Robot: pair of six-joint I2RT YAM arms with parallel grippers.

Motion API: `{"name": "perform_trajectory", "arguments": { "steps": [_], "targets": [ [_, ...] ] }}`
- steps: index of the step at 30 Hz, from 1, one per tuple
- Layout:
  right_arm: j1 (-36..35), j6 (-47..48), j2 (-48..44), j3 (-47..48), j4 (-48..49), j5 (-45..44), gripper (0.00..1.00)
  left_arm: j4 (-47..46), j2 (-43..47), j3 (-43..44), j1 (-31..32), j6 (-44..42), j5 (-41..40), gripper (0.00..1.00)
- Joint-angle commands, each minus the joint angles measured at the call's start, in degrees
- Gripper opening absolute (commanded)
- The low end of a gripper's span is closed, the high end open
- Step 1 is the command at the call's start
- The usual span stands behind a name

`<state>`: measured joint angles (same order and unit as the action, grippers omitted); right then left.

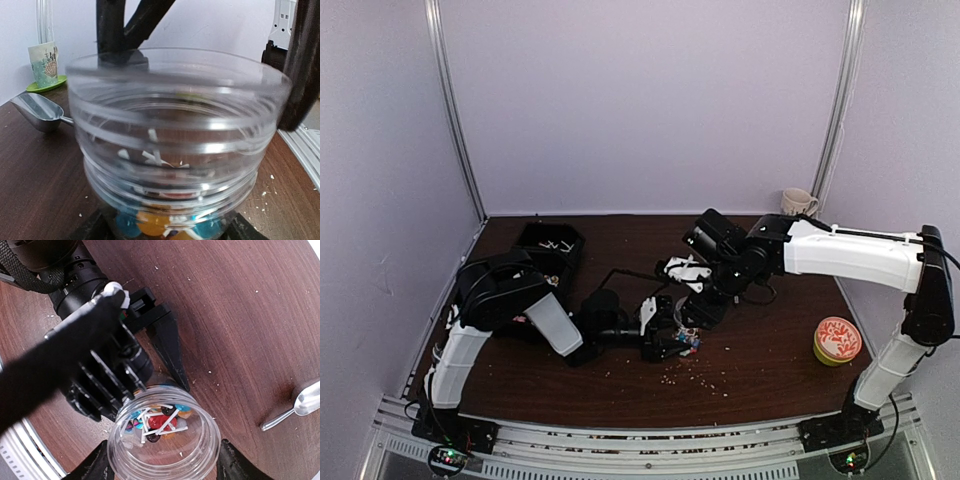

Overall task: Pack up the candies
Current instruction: Rotate the bottle lid from the packing bottle.

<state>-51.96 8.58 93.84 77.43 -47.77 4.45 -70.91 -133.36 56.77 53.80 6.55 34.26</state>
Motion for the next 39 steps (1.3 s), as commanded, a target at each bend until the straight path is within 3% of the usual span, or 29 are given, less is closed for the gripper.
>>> {"name": "perform_trajectory", "arguments": {
  "steps": [1,10,29,39],
  "targets": [
    [0.37,-0.78,-1.41,-1.39,1.13,-0.49,0.65,-3.25,-1.43,-0.65,0.34,-0.04,0.00,0.66],
    [0.36,0.04,0.33,-0.22,0.74,0.49,0.65,-2.73,-1.14,-0.58,0.34,0.29,-0.68,0.61],
    [0.37,-11.38,3.42,1.68,1.90,-6.70,0.65,0.16,2.75,-4.87,3.56,-1.91,-20.56,0.58],
    [0.20,-12.73,2.84,1.26,3.90,-6.55,0.77,0.32,2.10,-4.12,4.65,-3.38,-22.59,0.59]
  ]
}}
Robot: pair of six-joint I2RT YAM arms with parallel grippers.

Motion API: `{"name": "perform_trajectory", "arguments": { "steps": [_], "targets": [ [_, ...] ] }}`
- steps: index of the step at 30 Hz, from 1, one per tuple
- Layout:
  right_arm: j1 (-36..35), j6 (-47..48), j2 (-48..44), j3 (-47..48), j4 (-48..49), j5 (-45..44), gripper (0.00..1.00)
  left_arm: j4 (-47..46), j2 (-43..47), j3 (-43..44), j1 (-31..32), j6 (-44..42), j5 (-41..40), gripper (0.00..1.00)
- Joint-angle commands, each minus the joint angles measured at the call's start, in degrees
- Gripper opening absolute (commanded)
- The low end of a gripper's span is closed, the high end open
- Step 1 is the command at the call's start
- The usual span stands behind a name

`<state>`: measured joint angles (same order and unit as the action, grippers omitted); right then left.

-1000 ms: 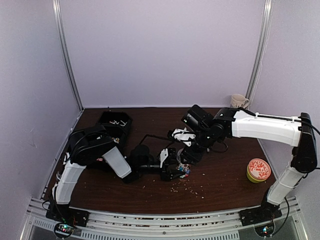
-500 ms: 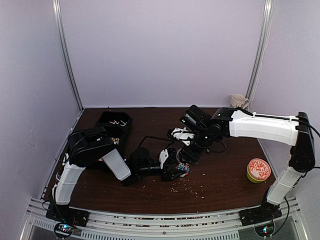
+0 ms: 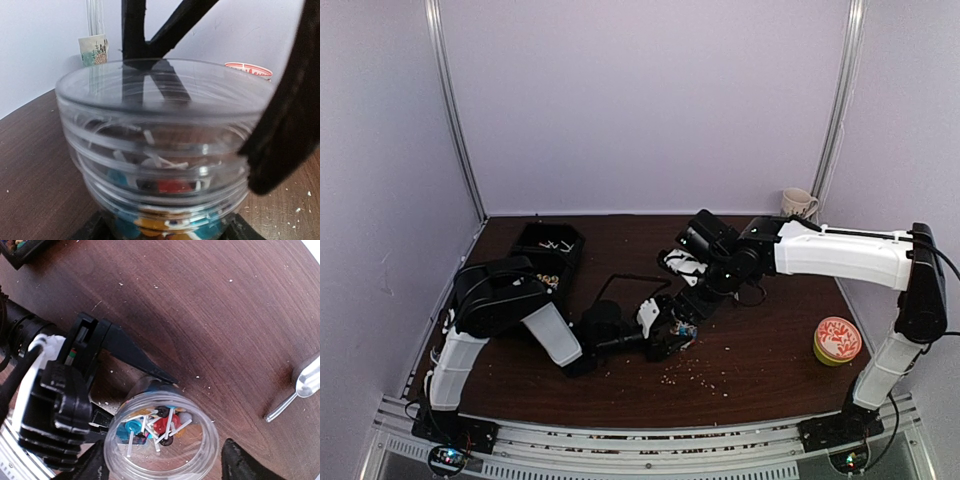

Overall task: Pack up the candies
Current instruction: Rotate the bottle lid from the packing bottle.

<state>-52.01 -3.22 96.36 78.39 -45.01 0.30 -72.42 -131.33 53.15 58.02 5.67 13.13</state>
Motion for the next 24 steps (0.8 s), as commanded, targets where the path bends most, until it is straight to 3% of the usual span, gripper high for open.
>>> {"name": "perform_trajectory", "arguments": {
  "steps": [1,12,19,24],
  "targets": [
    [0.25,-0.65,0.09,0.15,1.16,-2.10,0.79,1.49,-0.04,-0.63,0.43,-2.47,-1.15,0.59],
    [1.71,2.69,-5.70,-3.71,2.44,7.16,1.00,-1.01,-0.32,-1.73,0.35,-2.59,0.94,0.59],
    [5.11,4.13,-10.00,-6.05,3.82,14.62,1.00,-2.06,-0.27,-2.05,0.21,-2.76,2.65,0.59],
    [10.11,2.85,-12.08,-8.54,10.06,24.95,0.95,-4.19,-1.14,-1.94,-0.61,-2.26,11.61,0.60]
  ]
}}
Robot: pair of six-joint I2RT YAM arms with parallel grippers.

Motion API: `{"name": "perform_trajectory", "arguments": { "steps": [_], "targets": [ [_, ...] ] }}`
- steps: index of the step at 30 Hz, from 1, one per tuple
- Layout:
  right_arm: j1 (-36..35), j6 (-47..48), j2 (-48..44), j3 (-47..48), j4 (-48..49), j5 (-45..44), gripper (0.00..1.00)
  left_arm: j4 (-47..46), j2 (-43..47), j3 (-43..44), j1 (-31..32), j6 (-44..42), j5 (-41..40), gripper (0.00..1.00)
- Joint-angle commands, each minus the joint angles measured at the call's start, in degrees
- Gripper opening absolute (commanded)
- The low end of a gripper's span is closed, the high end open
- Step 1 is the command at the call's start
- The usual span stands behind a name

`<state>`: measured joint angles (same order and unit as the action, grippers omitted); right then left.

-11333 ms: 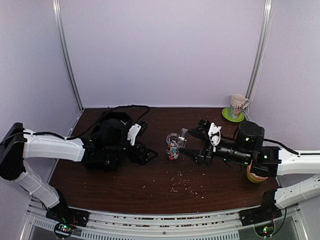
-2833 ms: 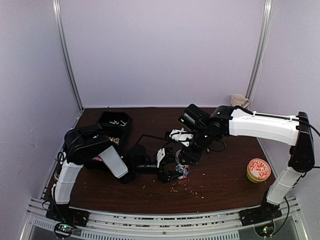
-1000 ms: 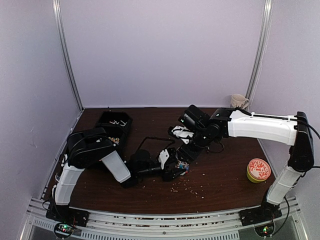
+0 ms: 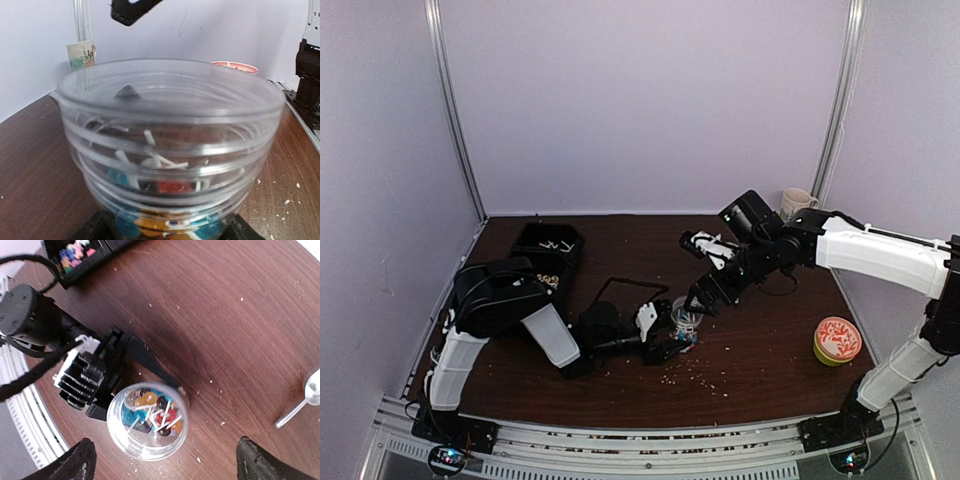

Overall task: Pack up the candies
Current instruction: Rotate the bottle lid from the packing bottle.

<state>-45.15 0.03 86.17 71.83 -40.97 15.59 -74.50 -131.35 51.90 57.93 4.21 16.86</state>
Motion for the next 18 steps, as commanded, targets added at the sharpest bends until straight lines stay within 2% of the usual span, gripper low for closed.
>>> {"name": "perform_trajectory", "arguments": {
  "steps": [1,5,15,18],
  "targets": [
    [4.08,-0.66,-1.84,-2.47,7.93,11.94,0.92,-2.02,-1.29,-0.48,-0.61,-0.78,9.40,0.60],
    [5.58,-0.65,0.79,-1.82,10.77,15.16,0.83,0.66,-1.43,0.57,-0.71,-1.60,12.75,0.60],
    [4.36,1.11,5.40,-4.21,10.73,12.74,0.78,1.82,-1.52,0.98,-0.72,-1.71,12.62,0.60],
    [4.13,1.07,6.51,-4.85,10.51,12.36,0.74,2.32,-1.53,1.36,-0.72,-1.66,12.72,0.60]
  ]
}}
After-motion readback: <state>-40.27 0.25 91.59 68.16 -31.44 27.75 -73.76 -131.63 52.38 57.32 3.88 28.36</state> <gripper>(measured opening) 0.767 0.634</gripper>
